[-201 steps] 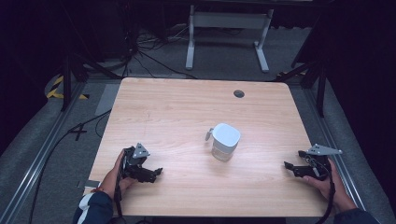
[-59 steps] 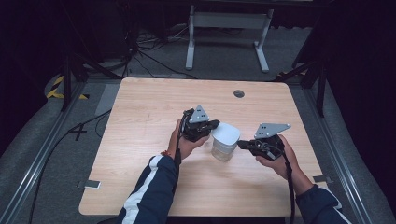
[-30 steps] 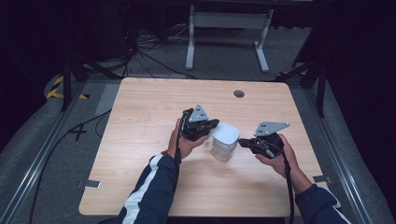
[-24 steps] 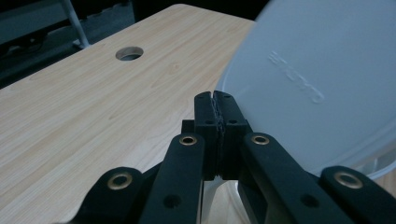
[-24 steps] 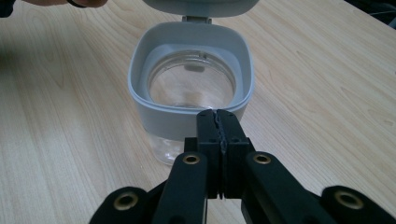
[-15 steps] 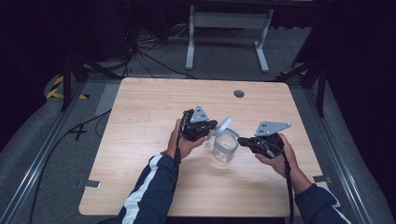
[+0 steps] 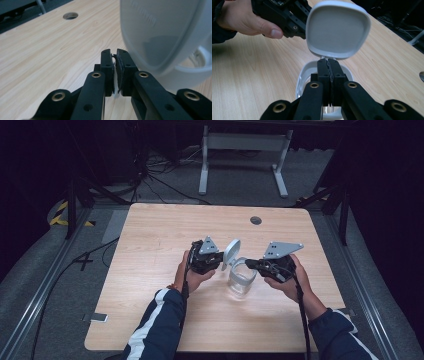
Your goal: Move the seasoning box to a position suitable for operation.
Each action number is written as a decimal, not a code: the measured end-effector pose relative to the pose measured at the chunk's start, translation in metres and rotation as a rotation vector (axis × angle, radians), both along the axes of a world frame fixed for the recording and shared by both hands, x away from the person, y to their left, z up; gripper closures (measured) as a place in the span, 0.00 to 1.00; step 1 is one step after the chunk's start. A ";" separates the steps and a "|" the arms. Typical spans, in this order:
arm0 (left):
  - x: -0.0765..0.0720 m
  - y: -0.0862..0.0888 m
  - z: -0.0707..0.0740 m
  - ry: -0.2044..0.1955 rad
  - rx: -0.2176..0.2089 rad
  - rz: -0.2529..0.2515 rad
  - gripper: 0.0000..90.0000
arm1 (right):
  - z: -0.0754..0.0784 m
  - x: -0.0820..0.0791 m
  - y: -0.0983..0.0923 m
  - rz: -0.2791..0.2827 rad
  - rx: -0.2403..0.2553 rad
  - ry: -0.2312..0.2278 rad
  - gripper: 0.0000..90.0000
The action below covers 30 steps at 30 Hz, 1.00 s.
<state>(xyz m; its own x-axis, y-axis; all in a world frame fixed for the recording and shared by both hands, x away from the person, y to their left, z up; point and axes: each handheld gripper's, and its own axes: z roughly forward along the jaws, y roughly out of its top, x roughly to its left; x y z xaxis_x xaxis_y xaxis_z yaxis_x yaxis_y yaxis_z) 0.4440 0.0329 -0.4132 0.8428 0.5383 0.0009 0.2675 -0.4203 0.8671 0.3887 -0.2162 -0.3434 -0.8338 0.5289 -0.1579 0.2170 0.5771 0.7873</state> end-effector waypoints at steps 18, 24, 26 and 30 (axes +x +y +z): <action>-0.052 0.086 -0.021 0.028 0.175 0.051 0.86 | 0.002 0.002 -0.015 0.001 -0.001 0.012 0.97; -0.067 0.117 -0.032 0.043 0.192 0.099 0.83 | 0.002 -0.003 -0.037 -0.016 -0.007 0.006 0.95; -0.072 0.126 -0.035 0.057 0.188 0.118 0.80 | 0.002 -0.005 -0.045 -0.024 -0.014 0.002 0.95; -0.082 0.146 -0.043 0.064 0.219 0.133 0.74 | 0.004 -0.008 -0.059 -0.051 -0.033 -0.012 0.94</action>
<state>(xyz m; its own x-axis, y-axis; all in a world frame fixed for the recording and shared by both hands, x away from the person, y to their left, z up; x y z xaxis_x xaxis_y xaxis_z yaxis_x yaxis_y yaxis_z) 0.3620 0.1786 -0.4561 0.7665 0.6374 0.0789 0.3841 -0.5534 0.7391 0.3809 -0.2749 -0.3394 -0.8040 0.5647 -0.1862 0.2369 0.5915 0.7707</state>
